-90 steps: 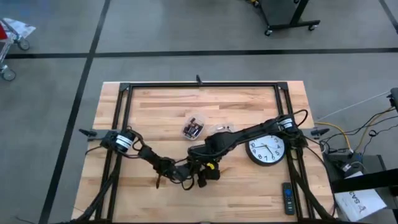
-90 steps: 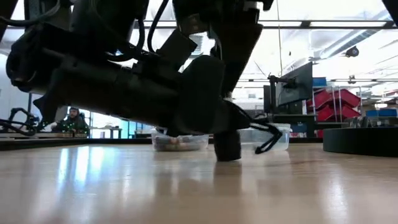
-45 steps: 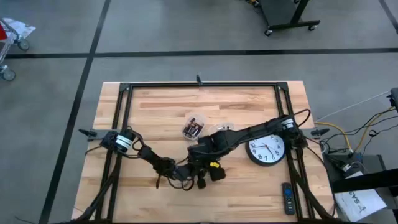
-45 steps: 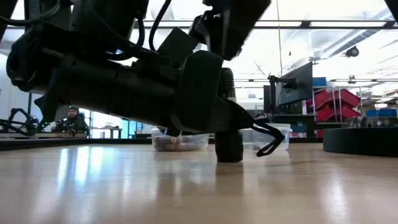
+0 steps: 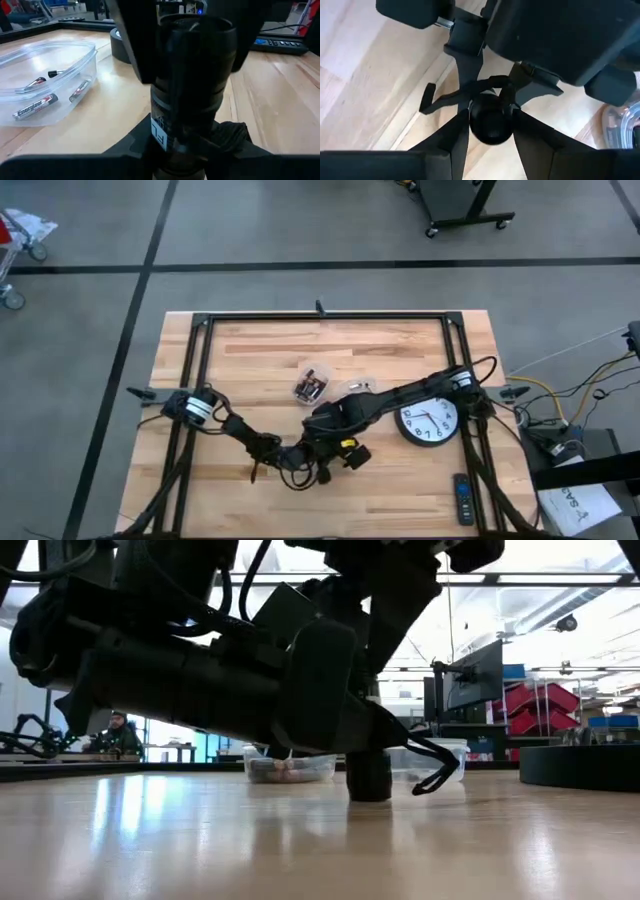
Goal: Insert battery
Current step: Close the black flashlight cover
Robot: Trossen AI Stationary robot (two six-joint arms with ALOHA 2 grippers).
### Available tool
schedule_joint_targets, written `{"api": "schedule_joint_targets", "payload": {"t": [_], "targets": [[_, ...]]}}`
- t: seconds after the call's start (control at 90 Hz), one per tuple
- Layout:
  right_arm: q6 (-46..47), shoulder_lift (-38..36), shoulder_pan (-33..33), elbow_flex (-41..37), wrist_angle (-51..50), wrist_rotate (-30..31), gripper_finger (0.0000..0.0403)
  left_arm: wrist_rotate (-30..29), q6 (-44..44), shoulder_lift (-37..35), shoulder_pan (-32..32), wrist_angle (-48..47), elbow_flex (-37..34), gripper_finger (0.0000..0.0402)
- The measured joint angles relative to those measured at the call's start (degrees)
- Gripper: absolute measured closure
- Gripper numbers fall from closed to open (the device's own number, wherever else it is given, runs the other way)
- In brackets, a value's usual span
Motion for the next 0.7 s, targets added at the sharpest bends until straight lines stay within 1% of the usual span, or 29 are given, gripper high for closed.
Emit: {"api": "schedule_joint_targets", "payload": {"t": [0.189,0.344,0.478,0.589,0.633,0.7], "targets": [[1.2,-0.1,0.0,-0.7,1.0,0.0,0.0293,0.0,0.0,0.0,0.0,0.0,0.0,0.0309],[8.3,-0.4,0.0,-2.2,2.7,0.0,0.0303,0.0,0.0,0.0,0.0,0.0,0.0,0.0309],[15.3,-0.4,0.0,-2.5,2.8,0.0,0.0304,0.0,0.0,0.0,0.0,0.0,0.0,0.0309],[26.1,-0.4,0.0,-2.6,2.9,0.4,0.0306,0.0,-0.1,0.0,0.0,0.0,0.0,0.0309],[32.5,-0.4,0.0,-2.6,3.0,1.0,0.0307,0.0,-0.2,0.0,0.0,0.0,0.0,0.0309],[44.8,-0.4,0.0,-2.6,2.9,1.6,0.0308,0.0,-0.5,0.0,0.0,0.0,0.0,0.0309]]}}
